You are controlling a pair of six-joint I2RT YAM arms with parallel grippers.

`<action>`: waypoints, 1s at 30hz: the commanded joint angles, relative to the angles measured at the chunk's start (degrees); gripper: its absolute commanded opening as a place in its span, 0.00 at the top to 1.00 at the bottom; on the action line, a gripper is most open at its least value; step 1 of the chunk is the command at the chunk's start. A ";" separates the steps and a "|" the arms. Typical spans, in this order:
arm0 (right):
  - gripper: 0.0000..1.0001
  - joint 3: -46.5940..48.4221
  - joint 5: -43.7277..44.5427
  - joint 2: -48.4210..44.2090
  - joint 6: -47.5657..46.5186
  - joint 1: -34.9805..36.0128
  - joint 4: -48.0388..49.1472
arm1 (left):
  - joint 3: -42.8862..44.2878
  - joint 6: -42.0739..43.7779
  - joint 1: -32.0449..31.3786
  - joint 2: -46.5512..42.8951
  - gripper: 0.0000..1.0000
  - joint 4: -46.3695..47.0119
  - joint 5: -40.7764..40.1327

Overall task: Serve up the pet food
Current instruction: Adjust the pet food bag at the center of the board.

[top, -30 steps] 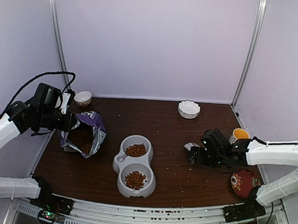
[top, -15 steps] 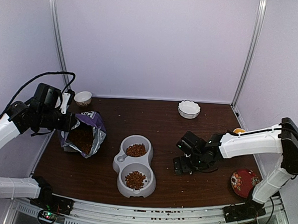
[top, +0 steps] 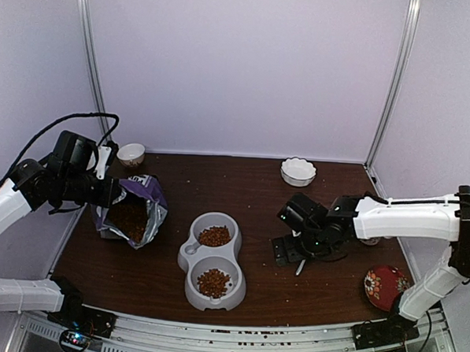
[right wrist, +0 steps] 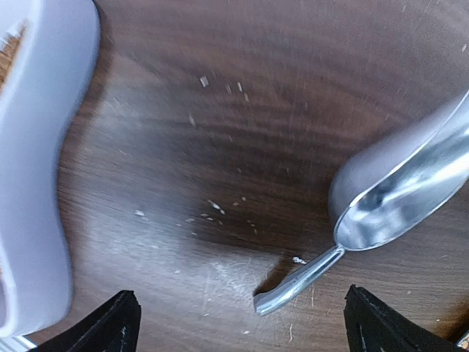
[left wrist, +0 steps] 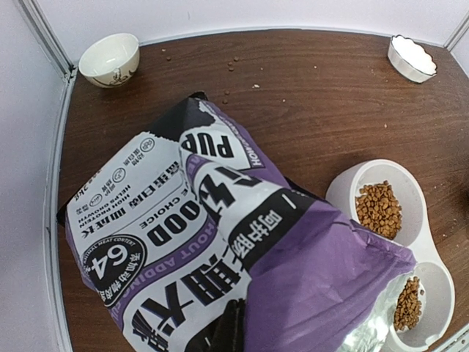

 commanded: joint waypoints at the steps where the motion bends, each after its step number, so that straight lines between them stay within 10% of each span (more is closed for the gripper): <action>1: 0.00 4.56 4.10 -6.03 -0.59 0.67 -3.68 | 0.33 0.32 1.12 -0.65 1.00 4.02 0.49; 30: 0.23 23.72 -5.80 12.94 7.57 15.59 41.66 | 1.10 -9.20 -1.80 -3.93 1.00 2.44 9.30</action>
